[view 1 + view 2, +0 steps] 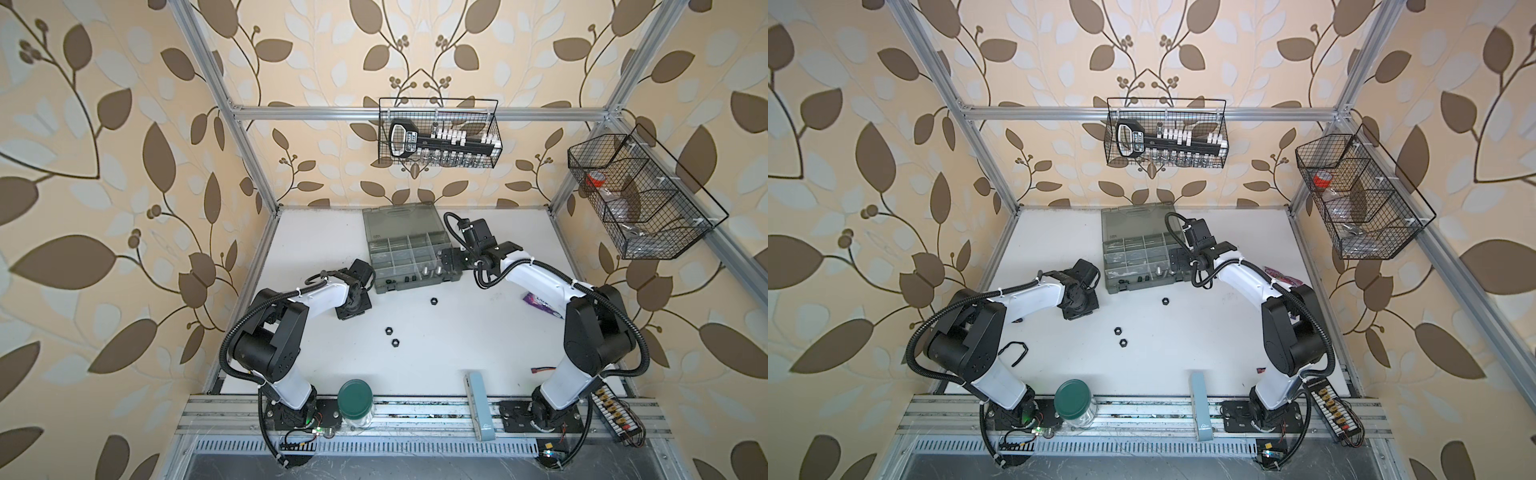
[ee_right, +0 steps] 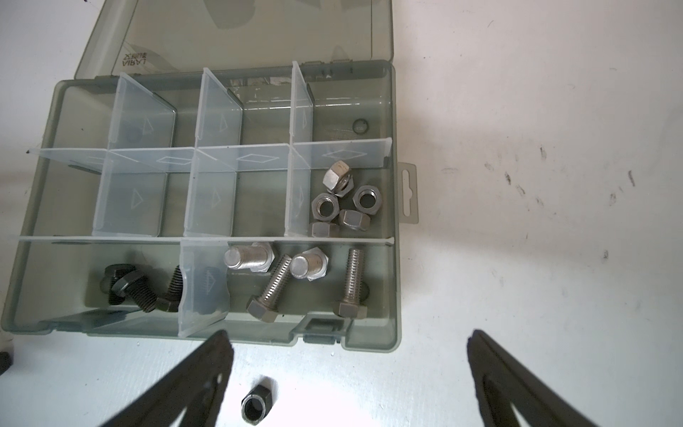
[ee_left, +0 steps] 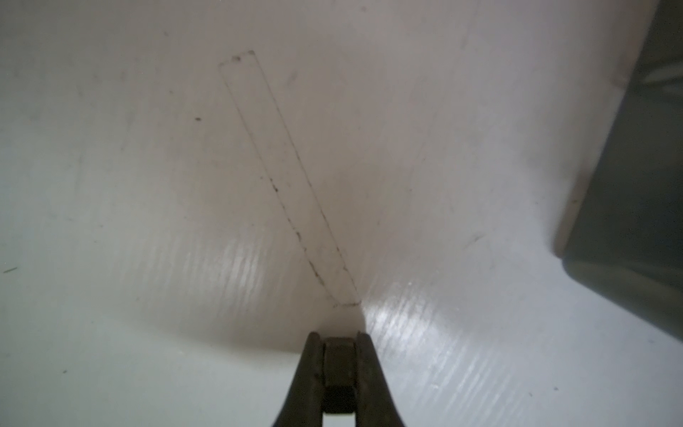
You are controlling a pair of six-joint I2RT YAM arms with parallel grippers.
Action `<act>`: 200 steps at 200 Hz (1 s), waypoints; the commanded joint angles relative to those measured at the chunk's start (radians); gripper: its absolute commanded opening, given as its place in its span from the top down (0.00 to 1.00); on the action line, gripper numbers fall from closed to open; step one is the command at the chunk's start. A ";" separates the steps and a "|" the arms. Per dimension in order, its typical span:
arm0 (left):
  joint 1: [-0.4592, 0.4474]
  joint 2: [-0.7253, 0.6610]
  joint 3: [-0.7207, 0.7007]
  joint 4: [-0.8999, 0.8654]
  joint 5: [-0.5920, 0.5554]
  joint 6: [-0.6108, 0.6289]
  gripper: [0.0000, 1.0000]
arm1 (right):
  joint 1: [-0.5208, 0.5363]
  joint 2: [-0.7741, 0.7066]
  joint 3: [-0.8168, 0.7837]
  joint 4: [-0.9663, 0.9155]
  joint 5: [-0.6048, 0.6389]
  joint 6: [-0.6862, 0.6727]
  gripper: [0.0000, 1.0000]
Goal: Sort the screws and nuts into containers
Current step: Pick up the nut from the middle-left of the table, then place the nut into the container.
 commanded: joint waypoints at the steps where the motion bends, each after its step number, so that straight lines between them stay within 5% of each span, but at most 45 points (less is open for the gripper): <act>1: 0.011 0.010 0.016 -0.026 -0.007 0.003 1.00 | 0.007 -0.035 -0.036 -0.004 0.000 0.017 0.00; 92: 0.011 -0.117 0.209 -0.065 -0.026 0.078 1.00 | 0.131 -0.150 -0.200 0.002 0.118 0.079 0.00; 200: 0.011 0.226 0.590 -0.056 0.093 0.142 1.00 | 0.235 -0.187 -0.289 0.005 0.115 0.197 0.03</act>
